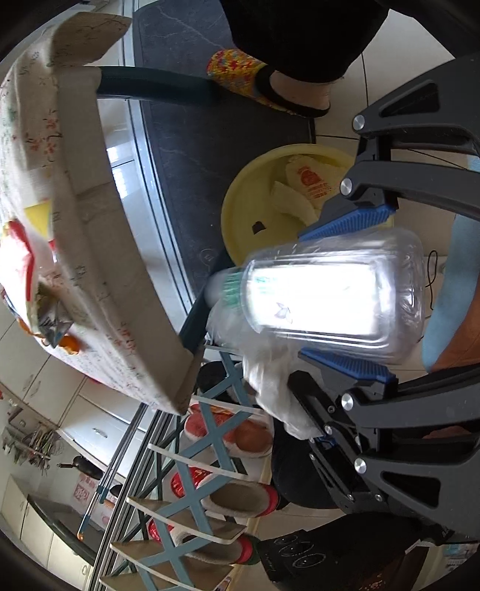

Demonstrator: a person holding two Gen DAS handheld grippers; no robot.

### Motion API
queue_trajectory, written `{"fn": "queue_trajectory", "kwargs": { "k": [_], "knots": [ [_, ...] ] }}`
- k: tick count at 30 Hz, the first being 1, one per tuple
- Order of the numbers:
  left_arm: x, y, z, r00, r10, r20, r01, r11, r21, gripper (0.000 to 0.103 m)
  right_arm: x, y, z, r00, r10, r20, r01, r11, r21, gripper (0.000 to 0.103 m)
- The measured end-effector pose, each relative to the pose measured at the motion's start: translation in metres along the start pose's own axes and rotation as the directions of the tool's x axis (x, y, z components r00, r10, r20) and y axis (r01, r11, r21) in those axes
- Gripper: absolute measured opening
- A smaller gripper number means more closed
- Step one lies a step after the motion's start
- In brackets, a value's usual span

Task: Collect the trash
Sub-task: 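Release the tissue with the left gripper while the right drops the bottle into the basin, then grasp an orange peel with the left gripper while the right grasps the snack wrapper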

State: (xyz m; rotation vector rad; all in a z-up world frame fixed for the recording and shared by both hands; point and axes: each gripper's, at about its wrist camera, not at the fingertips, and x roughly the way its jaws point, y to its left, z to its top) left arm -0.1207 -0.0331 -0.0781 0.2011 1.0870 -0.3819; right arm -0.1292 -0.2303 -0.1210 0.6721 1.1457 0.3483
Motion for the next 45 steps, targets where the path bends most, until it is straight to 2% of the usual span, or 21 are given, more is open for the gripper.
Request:
{"fn": "queue_trajectory", "kwargs": {
  "k": [16, 40, 45],
  "knots": [
    [-0.001, 0.002, 0.000, 1.000, 0.014, 0.006, -0.014, 1.000, -0.004, 0.025, -0.007, 0.000, 0.000, 0.999, 0.028, 0.044, -0.029, 0.999, 0.021, 0.058],
    [-0.004, 0.004, 0.001, 1.000, 0.019, 0.023, -0.019, 1.000, -0.019, 0.033, -0.010, 0.000, 0.001, 0.998, 0.030, 0.056, -0.031, 0.999, 0.018, 0.058],
    [-0.012, 0.013, 0.010, 0.997, 0.027, 0.069, -0.023, 0.998, -0.050, 0.033, -0.015, 0.011, 0.003, 0.996, 0.011, 0.088, -0.007, 0.999, -0.037, 0.058]
  ]
}}
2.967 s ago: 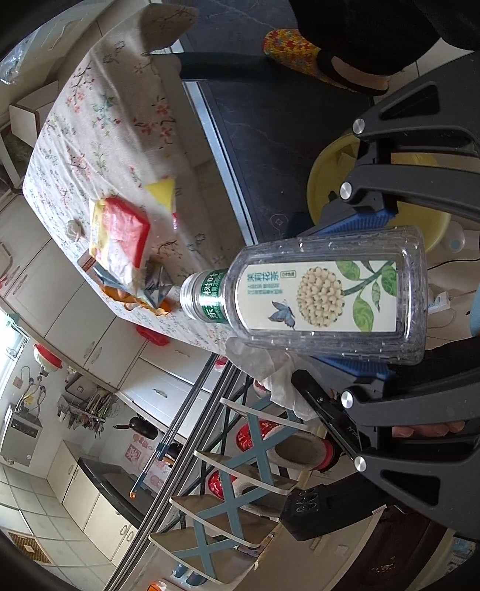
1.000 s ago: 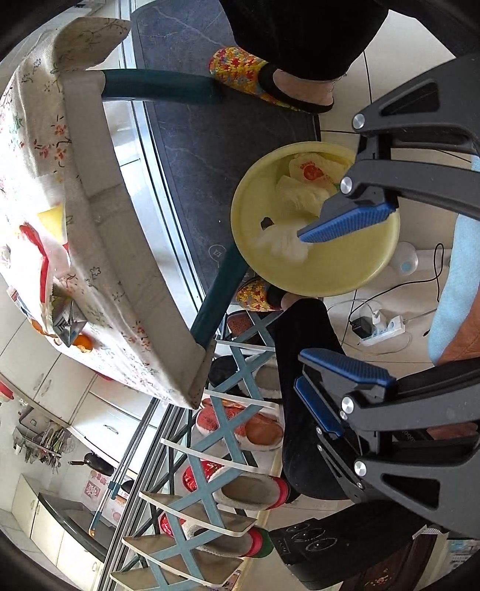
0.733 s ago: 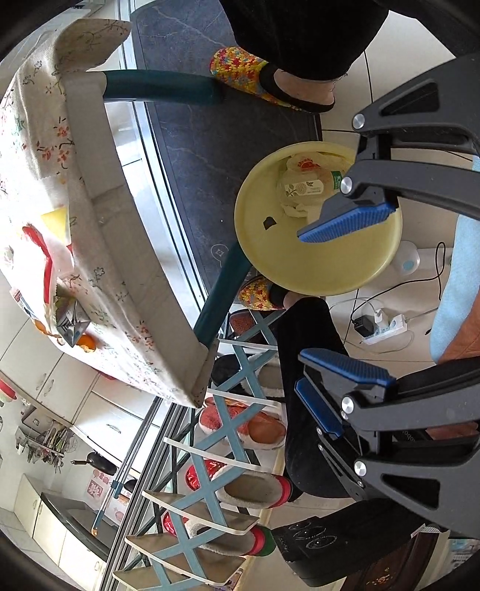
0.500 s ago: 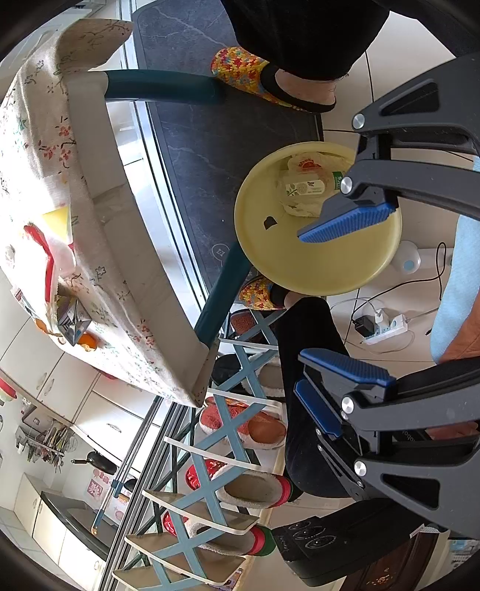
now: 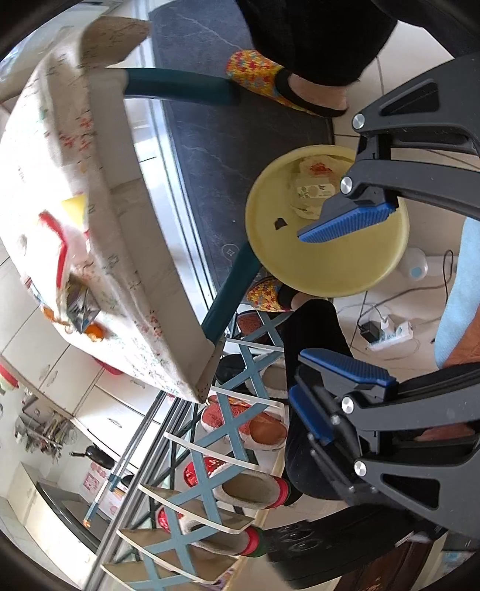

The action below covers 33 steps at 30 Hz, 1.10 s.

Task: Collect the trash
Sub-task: 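Grasp an orange peel with the left gripper while the right grasps the snack wrapper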

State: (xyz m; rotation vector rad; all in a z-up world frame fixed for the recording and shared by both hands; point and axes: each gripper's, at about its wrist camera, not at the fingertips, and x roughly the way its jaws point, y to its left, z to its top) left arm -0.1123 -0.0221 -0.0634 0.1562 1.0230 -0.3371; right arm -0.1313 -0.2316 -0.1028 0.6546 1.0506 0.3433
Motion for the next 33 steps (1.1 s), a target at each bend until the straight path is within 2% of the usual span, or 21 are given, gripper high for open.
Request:
{"fn": "queue_trajectory", "kwargs": {
  "k": [9, 16, 21, 25, 29, 33],
  "knots": [
    [-0.010, 0.035, 0.039, 0.995, 0.037, 0.090, -0.028, 0.995, -0.096, 0.034, -0.003, 0.022, 0.014, 0.997, -0.044, 0.071, 0.052, 0.991, -0.123, 0.058],
    [-0.003, 0.062, 0.086, 0.989, 0.072, 0.131, -0.056, 0.991, -0.123, 0.038, -0.007, 0.037, 0.034, 0.989, -0.068, 0.128, 0.092, 0.977, -0.193, 0.060],
    [0.012, 0.075, 0.117, 0.989, 0.075, 0.131, -0.057, 0.989, -0.135, 0.039, -0.012, 0.044, 0.064, 0.974, -0.135, 0.181, 0.181, 0.946, -0.269, 0.063],
    [0.030, 0.079, 0.140, 0.991, 0.064, 0.121, -0.046, 0.988, -0.151, 0.040, -0.012, 0.049, 0.091, 0.948, -0.213, 0.237, 0.287, 0.895, -0.342, 0.066],
    [0.052, 0.084, 0.163, 0.994, 0.042, 0.104, -0.023, 0.983, -0.183, 0.040, 0.005, 0.058, 0.116, 0.909, -0.314, 0.274, 0.409, 0.801, -0.436, 0.068],
    [0.073, 0.093, 0.185, 0.995, 0.047, 0.092, -0.025, 0.975, -0.220, 0.040, 0.037, 0.062, 0.135, 0.867, -0.407, 0.288, 0.498, 0.688, -0.528, 0.068]
  ]
}}
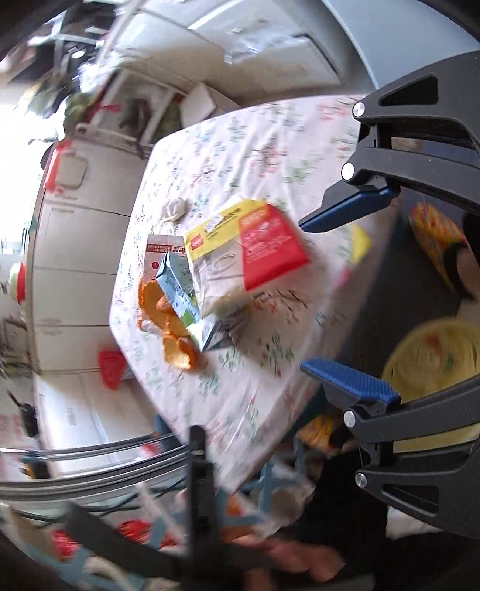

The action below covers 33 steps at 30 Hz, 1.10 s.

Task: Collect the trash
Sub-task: 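Grasp an orange peel with the left gripper while the right grasps the snack wrapper, then carry the orange peel and snack wrapper toward the yellow basin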

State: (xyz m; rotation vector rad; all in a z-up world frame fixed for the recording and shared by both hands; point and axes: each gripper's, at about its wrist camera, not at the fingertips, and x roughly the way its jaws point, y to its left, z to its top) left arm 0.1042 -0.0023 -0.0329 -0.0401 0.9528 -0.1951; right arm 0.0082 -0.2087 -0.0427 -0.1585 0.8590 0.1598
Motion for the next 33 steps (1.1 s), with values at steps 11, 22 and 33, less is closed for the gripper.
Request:
{"fn": "queue_trajectory", "kwargs": {
  "k": [11, 22, 33],
  "knots": [
    [0.075, 0.008, 0.067, 0.998, 0.023, -0.051, -0.022, 1.000, 0.009, 0.044, 0.050, -0.019, 0.016, 0.996, -0.037, -0.079, 0.039, 0.999, 0.012, 0.033],
    [0.125, -0.014, 0.085, 0.996, -0.003, -0.087, 0.014, 0.992, 0.125, 0.044, 0.031, -0.073, 0.017, 0.992, 0.120, 0.031, -0.123, 0.941, 0.316, 0.009],
    [0.092, -0.003, 0.078, 0.995, -0.090, -0.042, 0.091, 0.995, 0.044, 0.003, -0.003, -0.102, 0.014, 0.934, 0.246, 0.260, -0.341, 0.832, 0.438, 0.008]
  ]
}}
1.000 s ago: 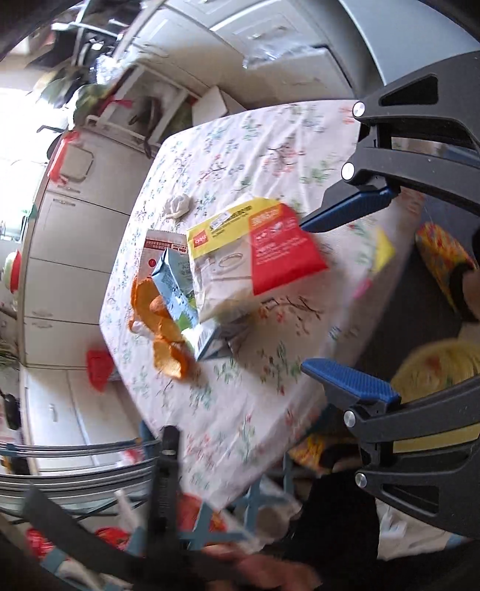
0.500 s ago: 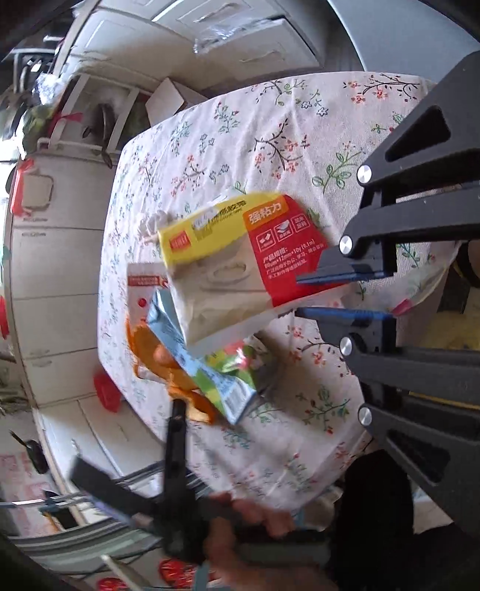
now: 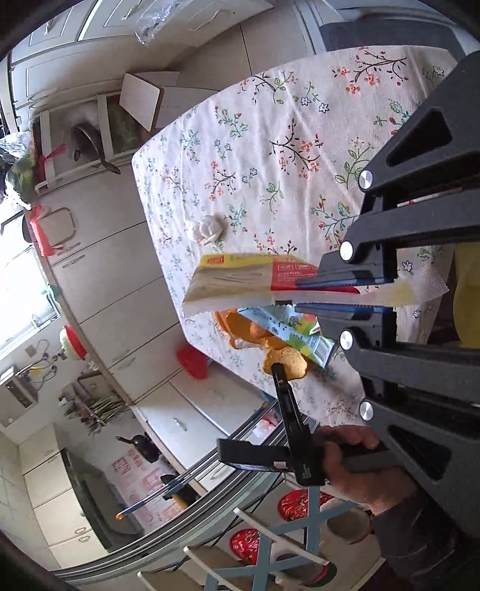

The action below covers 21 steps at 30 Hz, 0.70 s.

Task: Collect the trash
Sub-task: 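Carry the orange peel and snack wrapper toward the yellow basin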

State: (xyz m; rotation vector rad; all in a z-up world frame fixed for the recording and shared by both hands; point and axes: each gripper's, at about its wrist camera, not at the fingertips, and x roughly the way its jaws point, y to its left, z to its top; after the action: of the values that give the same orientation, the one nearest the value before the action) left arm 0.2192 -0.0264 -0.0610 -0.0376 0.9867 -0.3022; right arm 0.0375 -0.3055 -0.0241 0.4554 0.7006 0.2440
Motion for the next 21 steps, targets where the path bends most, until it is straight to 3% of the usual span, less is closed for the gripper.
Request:
{"fn": "queue_trajectory", "kwargs": {
  "k": [8, 21],
  "knots": [
    [-0.058, 0.008, -0.020, 0.995, -0.035, 0.090, 0.039, 0.999, -0.037, 0.003, -0.008, -0.016, 0.002, 0.998, 0.048, 0.035, -0.050, 0.995, 0.081, 0.008],
    [-0.129, -0.006, -0.100, 0.988, -0.022, 0.155, 0.021, 1.000, 0.007, 0.003, -0.044, -0.016, -0.002, 0.985, 0.115, 0.131, -0.129, 0.987, 0.100, 0.008]
  ]
}}
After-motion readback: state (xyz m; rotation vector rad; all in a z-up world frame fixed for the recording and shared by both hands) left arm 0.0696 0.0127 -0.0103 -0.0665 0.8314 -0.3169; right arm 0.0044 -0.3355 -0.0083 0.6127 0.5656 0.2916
